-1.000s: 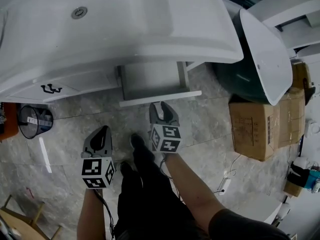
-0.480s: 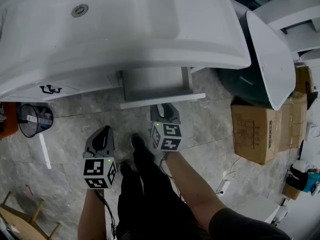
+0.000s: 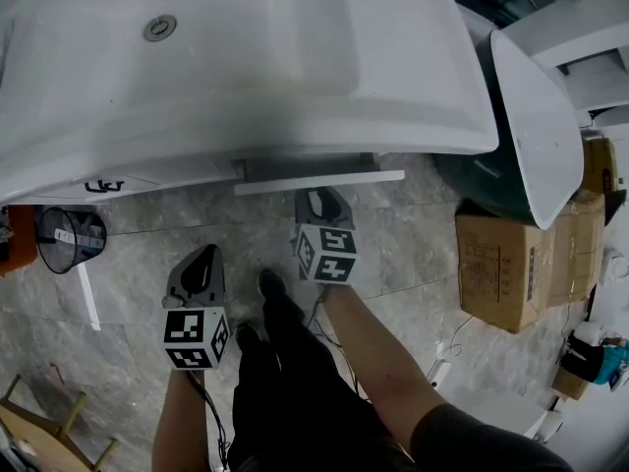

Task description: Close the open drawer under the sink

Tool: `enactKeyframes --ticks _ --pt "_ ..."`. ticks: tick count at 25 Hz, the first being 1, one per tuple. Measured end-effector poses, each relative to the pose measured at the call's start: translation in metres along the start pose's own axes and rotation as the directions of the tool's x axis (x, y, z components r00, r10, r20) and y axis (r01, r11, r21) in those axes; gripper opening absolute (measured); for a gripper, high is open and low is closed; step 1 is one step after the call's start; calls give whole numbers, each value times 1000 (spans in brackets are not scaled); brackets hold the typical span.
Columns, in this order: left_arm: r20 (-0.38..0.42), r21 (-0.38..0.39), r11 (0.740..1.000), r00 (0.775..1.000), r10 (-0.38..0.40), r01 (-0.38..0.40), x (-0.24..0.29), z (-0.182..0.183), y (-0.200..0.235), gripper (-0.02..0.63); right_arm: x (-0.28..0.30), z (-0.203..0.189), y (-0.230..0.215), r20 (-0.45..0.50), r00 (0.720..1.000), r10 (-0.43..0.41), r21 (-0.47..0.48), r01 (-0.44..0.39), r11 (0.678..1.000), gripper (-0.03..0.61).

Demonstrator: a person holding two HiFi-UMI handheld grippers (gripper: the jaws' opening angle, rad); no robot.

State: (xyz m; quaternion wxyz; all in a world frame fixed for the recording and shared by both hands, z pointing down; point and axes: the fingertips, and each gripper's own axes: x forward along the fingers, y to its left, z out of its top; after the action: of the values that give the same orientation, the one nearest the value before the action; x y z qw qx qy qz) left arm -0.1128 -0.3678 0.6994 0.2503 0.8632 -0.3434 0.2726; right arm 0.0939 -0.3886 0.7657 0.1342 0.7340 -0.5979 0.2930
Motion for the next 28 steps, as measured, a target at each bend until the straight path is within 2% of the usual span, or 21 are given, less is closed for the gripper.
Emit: enactKeyframes --ticks 14,28 --pt "-4 -9 1000 1000 8 -8 21 21 5 14 37 32 -3 6 1000 17 2 -17 1000 141" --pt "7 -11 1000 1000 13 -13 24 33 5 14 49 42 -4 2 1000 26 -1 -26 1000 141"
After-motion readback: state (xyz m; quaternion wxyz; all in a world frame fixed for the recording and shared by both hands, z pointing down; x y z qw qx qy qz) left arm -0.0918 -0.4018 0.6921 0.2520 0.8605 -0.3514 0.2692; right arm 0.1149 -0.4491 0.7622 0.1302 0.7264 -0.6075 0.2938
